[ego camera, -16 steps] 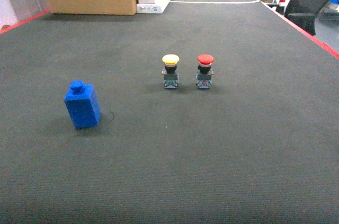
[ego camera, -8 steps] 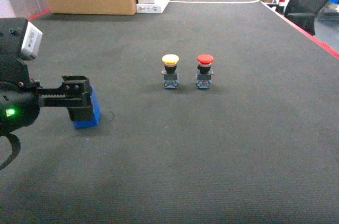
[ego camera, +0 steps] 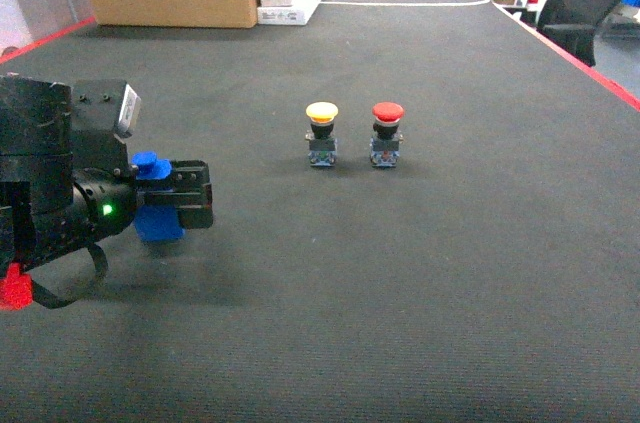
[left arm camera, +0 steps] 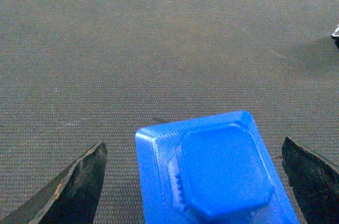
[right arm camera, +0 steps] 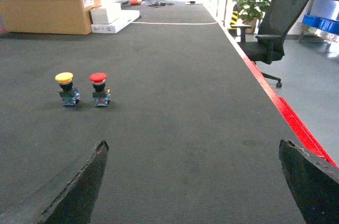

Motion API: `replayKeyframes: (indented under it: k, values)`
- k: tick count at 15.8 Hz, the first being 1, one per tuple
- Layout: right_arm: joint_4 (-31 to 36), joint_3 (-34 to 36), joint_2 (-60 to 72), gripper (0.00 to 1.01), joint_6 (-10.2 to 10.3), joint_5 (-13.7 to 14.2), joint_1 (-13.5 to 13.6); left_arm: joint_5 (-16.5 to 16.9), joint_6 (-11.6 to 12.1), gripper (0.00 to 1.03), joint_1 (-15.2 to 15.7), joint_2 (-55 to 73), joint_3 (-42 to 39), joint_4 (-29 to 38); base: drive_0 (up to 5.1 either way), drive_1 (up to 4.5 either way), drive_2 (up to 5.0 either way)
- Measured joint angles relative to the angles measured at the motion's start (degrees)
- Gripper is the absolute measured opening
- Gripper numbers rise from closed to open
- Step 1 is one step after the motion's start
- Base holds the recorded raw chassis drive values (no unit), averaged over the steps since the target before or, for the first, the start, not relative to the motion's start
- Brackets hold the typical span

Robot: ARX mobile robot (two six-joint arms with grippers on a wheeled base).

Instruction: Pick blue part to blue bin on bottom shelf

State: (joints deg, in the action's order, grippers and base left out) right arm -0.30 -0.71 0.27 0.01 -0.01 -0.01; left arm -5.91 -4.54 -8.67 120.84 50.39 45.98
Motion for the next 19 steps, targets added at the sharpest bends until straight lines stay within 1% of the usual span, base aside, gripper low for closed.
replayKeyframes:
  k: [1, 2, 3, 4, 5, 7, 9, 11, 12, 13, 14, 15, 16, 17, 18, 19]
  values:
    - [0.0, 0.0, 0.0, 0.98, 0.0, 0.0, 0.0, -0.8, 0.0, 0.93, 0.2, 0.8, 1.6, -0.6, 0.0, 0.0, 0.0]
    - [0.0, 0.0, 0.0, 0.98, 0.0, 0.0, 0.0, -0.9, -0.2, 0.82, 0.3, 1.1, 2.4, -1.1, 0.0, 0.0, 0.0]
    - [0.0, 0.0, 0.0, 0.98, 0.0, 0.0, 0.0, -0.9, -0.9, 0.71, 0.3, 1.1, 2.6, -1.3, 0.0, 0.0, 0.0]
    - [0.0, 0.0, 0.0, 0.98, 0.0, 0.0, 0.0, -0.9, -1.5, 0.53, 0.3, 1.1, 2.7, -1.4, 0.0, 0.0, 0.0]
    - [0.0, 0.0, 0.0, 0.98, 0.0, 0.0, 0.0, -0.8, -1.5, 0.46, 0.3, 1.1, 2.7, -1.3, 0.0, 0.0, 0.0]
    - [0.0, 0.0, 0.0, 0.98, 0.0, 0.0, 0.0, -0.5, -1.4, 0.45, 0.3, 1.0, 2.3, -0.8, 0.0, 0.0, 0.0]
    - [0.0, 0.0, 0.0, 0.98, 0.0, 0.0, 0.0, -0.5, -0.7, 0.45, 0.2, -0.6, -0.8, 1.8, 0.0, 0.0, 0.0]
    - [0.0, 0.0, 0.0, 0.98, 0.0, 0.0, 0.0, 0.5, 0.7, 0.45, 0.1, -6.3, -7.6, 6.4, 0.0, 0.0, 0.0]
    - [0.0, 0.0, 0.0, 0.98, 0.0, 0.0, 0.0, 0.4, 0.9, 0.45, 0.4, -11.8, -13.3, 9.8, 0.0, 0.0, 0.0]
    - [0.0, 0.0, 0.0, 0.98, 0.0, 0.0, 0.0, 0.4, 1.4, 0.45, 0.7, -17.8, -19.0, 10.8, 0.0, 0.0, 0.0]
    - [0.0, 0.0, 0.0, 0.98, 0.0, 0.0, 0.0, 0.4, 1.6, 0.45, 1.8, -26.8, -25.4, 7.8, 0.0, 0.0, 0.0]
    - [0.0, 0.0, 0.0, 0.98, 0.0, 0.0, 0.0, 0.9, 1.6, 0.45, 3.0, -37.0, -30.7, 2.7, 0.0, 0.0, 0.0]
    - [0.0, 0.0, 0.0, 0.98, 0.0, 0.0, 0.0, 0.6, 1.7, 0.45, 3.4, -48.1, -34.3, -3.5, 0.0, 0.0, 0.0]
    - [0.0, 0.0, 0.0, 0.98, 0.0, 0.0, 0.0, 0.4, 1.7, 0.45, 2.1, -59.5, -36.0, -11.1, 0.0, 0.0, 0.0]
    - [0.0, 0.0, 0.0, 0.98, 0.0, 0.0, 0.0, -1.0, 1.2, 0.45, 0.4, -70.8, -36.3, -19.7, 0.0, 0.0, 0.0]
    - [0.0, 0.0, 0.0, 0.98, 0.0, 0.0, 0.0, -2.3, 1.1, 0.45, -1.1, -77.0, -36.3, -24.3, 0.0, 0.0, 0.0]
